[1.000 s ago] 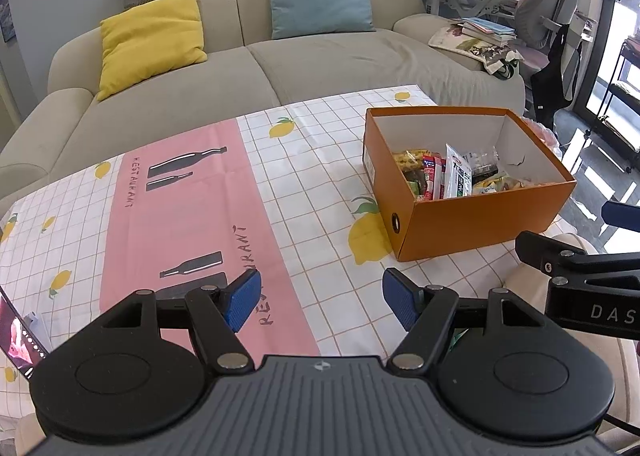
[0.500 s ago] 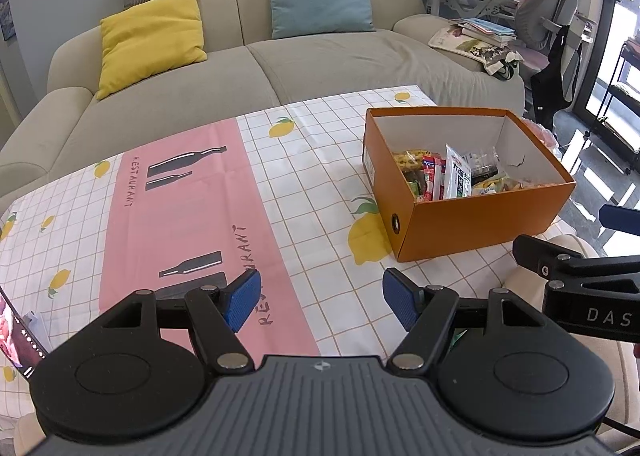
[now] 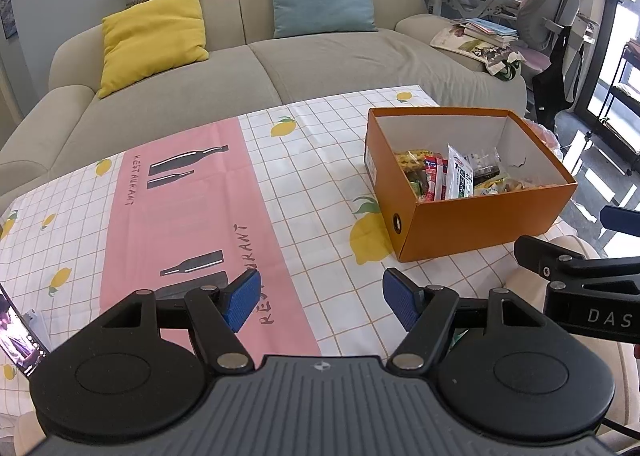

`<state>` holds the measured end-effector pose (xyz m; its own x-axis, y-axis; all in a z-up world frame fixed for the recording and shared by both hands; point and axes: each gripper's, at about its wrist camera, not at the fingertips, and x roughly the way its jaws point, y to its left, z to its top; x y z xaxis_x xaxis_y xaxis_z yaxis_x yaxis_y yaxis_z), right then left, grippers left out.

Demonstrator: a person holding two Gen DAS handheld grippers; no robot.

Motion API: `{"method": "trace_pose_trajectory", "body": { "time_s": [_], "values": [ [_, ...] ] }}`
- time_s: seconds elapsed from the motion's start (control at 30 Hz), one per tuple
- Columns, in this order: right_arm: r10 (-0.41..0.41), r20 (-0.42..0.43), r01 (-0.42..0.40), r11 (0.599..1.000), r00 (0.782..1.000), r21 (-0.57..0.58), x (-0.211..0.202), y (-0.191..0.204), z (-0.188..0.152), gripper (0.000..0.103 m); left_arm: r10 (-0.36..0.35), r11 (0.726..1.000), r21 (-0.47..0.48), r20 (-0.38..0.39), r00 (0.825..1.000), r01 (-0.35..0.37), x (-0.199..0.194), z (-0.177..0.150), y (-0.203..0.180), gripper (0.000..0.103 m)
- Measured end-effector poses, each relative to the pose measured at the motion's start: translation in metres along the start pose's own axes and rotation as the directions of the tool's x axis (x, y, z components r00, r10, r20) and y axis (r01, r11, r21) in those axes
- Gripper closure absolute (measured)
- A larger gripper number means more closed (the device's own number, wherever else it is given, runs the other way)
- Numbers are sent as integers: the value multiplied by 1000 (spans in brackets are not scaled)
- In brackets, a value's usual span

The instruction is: Organize snacks

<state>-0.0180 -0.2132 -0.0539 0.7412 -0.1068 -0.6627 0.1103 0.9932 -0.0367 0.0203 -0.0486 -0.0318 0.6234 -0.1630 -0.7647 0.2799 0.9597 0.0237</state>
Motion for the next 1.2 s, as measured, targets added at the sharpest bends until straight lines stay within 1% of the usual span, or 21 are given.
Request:
{"method": "trace_pose_trajectory", "body": {
  "time_s": [1.2],
  "values": [
    [6,-21,-6,1000,1000,2,4,2,-4,3,7,1000,-9,3,1000,-7,-2,-1,-1,21]
  ]
}}
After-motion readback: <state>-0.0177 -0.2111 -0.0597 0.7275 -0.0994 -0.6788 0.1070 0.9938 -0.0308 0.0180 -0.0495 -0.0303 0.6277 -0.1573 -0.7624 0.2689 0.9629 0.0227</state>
